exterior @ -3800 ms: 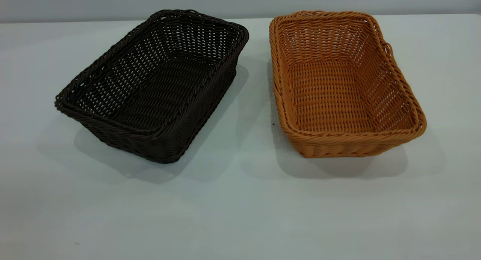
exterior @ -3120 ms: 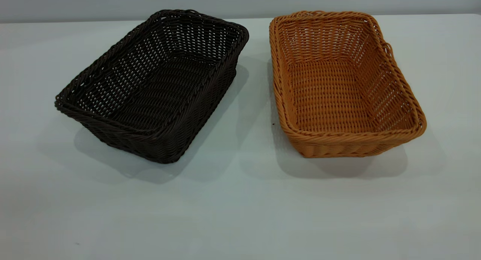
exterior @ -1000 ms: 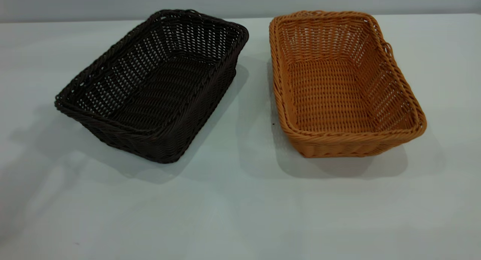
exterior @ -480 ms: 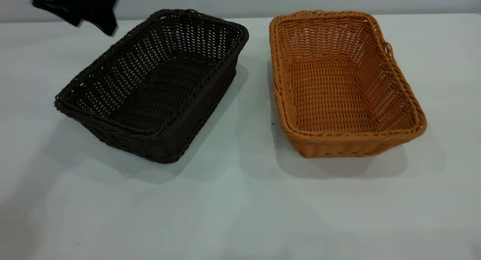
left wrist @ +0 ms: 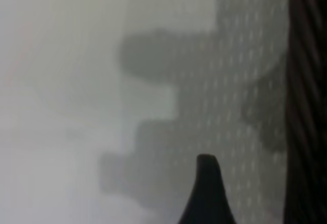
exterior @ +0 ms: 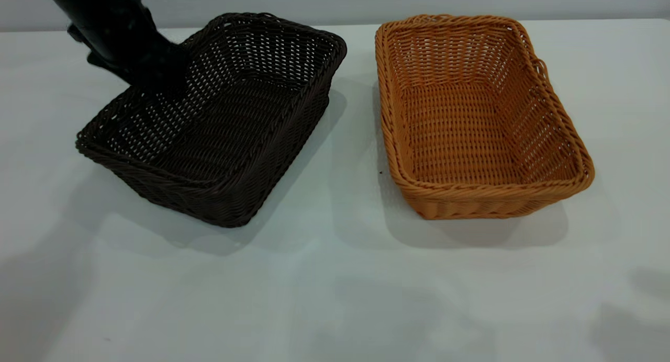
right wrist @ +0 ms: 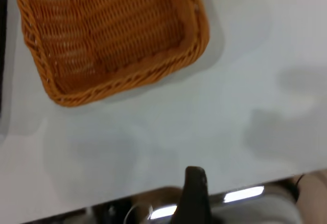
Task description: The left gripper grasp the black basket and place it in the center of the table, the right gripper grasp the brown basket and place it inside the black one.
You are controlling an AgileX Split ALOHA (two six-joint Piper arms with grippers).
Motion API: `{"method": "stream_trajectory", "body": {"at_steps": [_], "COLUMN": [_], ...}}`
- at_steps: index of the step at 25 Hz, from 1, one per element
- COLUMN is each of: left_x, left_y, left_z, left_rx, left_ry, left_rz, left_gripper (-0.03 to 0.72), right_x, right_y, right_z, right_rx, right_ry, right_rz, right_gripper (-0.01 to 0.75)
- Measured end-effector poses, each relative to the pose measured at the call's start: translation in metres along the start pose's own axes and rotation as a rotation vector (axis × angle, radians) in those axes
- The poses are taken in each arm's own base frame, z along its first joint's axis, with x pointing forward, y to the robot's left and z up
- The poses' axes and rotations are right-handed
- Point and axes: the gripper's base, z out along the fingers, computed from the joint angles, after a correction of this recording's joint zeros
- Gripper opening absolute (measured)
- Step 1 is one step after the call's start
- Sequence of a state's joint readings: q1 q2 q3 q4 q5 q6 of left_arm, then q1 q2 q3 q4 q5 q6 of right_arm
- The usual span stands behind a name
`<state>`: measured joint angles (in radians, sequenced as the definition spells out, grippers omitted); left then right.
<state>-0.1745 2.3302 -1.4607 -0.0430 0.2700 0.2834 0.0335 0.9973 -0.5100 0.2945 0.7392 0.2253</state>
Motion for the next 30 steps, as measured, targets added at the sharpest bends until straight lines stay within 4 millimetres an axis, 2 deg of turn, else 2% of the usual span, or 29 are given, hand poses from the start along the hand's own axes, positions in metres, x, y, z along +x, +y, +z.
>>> {"method": "stream_trajectory", "body": {"at_steps": [3, 6, 11, 17, 21, 24, 30], "left_x": [0.003, 0.004, 0.001, -0.011, -0.02, -0.023, -0.019], "left_y": [-0.003, -0.007, -0.009, -0.005, 0.004, 0.012, 0.028], "left_z": [0.01, 0.016, 0.013, -0.01, -0.03, -0.038, -0.039], "left_rx": [0.001, 0.005, 0.007, -0.005, -0.028, -0.046, -0.063], "left_ry": [0.002, 0.001, -0.018, -0.065, -0.115, -0.142, -0.141], "left_rz": [0.004, 0.012, 0.008, 0.007, 0.01, 0.013, -0.013], "left_gripper": [0.504, 0.414, 0.095, 0.085, 0.084, 0.084, 0.083], "right_x": [-0.005, -0.01, -0.019, -0.032, -0.03, -0.026, -0.018], "right_y": [0.003, 0.006, 0.016, 0.04, 0.053, 0.05, 0.038], "right_z": [0.018, 0.037, 0.072, 0.121, 0.163, 0.191, 0.235], "right_rx": [-0.016, -0.051, -0.149, -0.262, -0.269, -0.24, -0.174], "right_ry": [0.06, 0.11, 0.214, 0.32, 0.401, 0.446, 0.497], "right_rz": [0.044, 0.081, 0.167, 0.308, 0.449, 0.581, 0.749], "right_gripper": [0.565, 0.565, 0.565, 0.565, 0.565, 0.565, 0.563]}}
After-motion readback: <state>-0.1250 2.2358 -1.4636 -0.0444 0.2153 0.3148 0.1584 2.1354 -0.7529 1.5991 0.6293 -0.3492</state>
